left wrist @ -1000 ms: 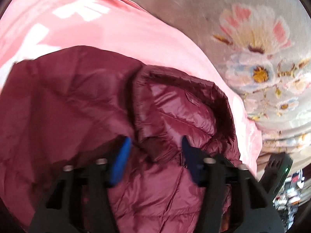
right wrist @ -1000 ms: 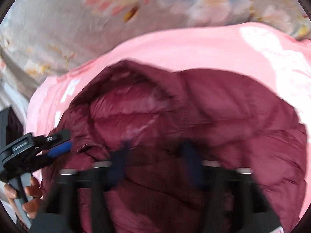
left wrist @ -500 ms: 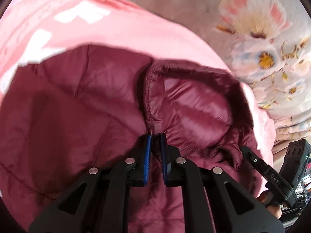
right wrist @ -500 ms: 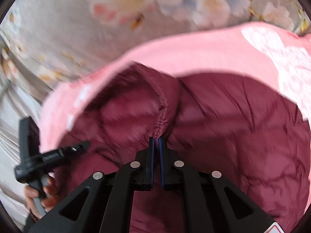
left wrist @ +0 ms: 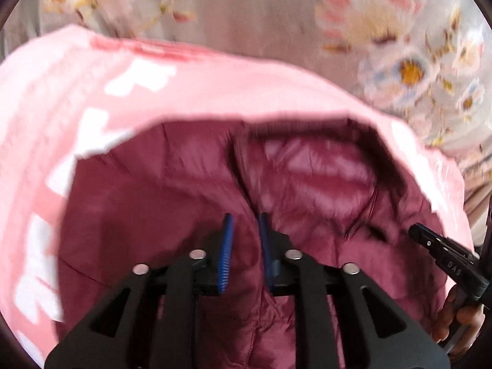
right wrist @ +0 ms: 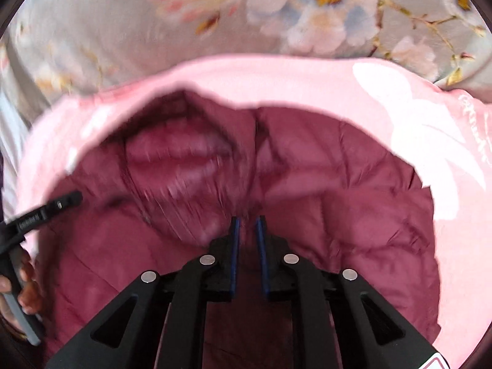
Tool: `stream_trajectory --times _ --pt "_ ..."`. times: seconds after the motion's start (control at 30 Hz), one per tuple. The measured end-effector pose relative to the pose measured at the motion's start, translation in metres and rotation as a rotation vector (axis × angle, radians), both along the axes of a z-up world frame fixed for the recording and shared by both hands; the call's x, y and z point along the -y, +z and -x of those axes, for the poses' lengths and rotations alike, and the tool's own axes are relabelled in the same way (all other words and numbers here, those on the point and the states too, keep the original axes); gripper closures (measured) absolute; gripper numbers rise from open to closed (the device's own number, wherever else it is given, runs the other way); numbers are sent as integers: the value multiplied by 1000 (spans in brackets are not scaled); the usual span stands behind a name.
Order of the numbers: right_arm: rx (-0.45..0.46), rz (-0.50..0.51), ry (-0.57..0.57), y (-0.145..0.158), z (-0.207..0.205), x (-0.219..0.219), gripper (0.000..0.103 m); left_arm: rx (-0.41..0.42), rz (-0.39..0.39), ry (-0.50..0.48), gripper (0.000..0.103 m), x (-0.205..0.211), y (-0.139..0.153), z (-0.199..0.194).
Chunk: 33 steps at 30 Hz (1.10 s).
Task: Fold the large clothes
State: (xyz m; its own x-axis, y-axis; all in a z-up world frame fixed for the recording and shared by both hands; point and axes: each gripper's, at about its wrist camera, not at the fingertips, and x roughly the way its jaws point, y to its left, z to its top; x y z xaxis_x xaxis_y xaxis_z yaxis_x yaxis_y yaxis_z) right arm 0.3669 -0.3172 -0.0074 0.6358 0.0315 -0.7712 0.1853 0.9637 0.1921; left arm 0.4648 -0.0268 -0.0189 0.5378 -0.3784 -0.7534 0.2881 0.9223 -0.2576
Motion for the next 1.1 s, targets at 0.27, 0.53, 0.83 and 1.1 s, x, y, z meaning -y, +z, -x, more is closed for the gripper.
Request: stream_trajectory --times 0.27,0.53,0.83,1.1 --pt "138 -197 -106 44 -78 27 90 -33 192 134 72 20 40 -84" --pt "0 -39 17 5 -89 0 88 -140 34 36 73 45 -14 -89" --pt "-23 39 31 -28 -79 9 96 -31 -87 -11 73 50 -41 -68" --pt "29 133 36 -38 -76 -4 96 51 -98 -5 73 52 -48 -63"
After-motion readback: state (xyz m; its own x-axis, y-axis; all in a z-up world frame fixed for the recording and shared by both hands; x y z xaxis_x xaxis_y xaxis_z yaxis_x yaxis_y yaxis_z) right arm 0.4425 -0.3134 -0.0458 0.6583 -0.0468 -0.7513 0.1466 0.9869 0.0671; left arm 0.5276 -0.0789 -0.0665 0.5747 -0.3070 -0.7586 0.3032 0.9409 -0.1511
